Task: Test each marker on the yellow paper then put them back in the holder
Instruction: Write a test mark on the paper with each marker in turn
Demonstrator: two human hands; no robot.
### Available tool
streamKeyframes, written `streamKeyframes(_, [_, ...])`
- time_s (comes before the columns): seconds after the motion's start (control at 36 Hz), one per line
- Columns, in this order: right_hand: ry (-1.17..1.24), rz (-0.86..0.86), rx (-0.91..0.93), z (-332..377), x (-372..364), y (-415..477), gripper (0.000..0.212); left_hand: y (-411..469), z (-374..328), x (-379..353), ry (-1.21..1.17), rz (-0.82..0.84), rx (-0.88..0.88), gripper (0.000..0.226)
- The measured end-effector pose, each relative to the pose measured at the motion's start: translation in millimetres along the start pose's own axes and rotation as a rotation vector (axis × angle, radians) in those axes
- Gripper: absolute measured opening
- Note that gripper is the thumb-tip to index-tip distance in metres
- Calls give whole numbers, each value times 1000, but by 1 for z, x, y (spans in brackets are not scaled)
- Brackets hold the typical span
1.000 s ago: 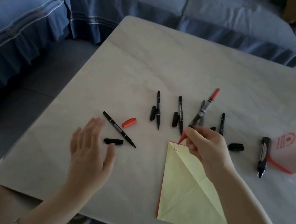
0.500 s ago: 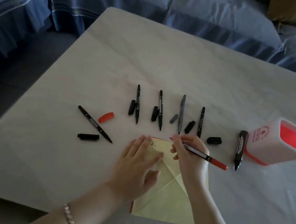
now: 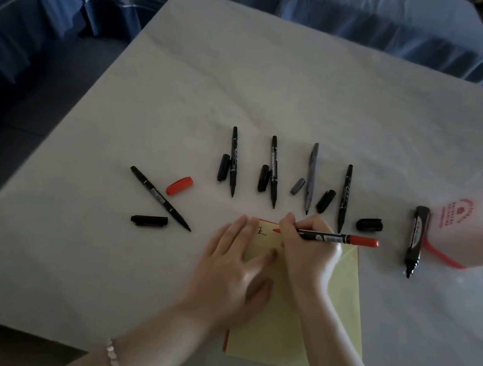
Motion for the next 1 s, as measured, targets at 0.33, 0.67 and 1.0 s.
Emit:
streamKeyframes(0.33, [-42, 14, 46, -3, -2, 1, 29, 0, -1, 0, -13, 4, 8, 42])
streamKeyframes(0.67, [-34, -15, 74, -6, -1, 2, 29, 1, -1, 1, 6, 12, 15, 43])
streamKeyframes(1.0, [-52, -13, 73, -6, -1, 2, 26, 1, -1, 2, -1, 15, 19, 42])
Point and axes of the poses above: each hand's wrist, its own y-axis towards the middle knuckle, its own x-axis out of the back of the hand, z = x × y, the point moved 1 cm from there along y, towards the middle knuckle, and after that the axes turned 1 degree about x, right-handed, at the moved point
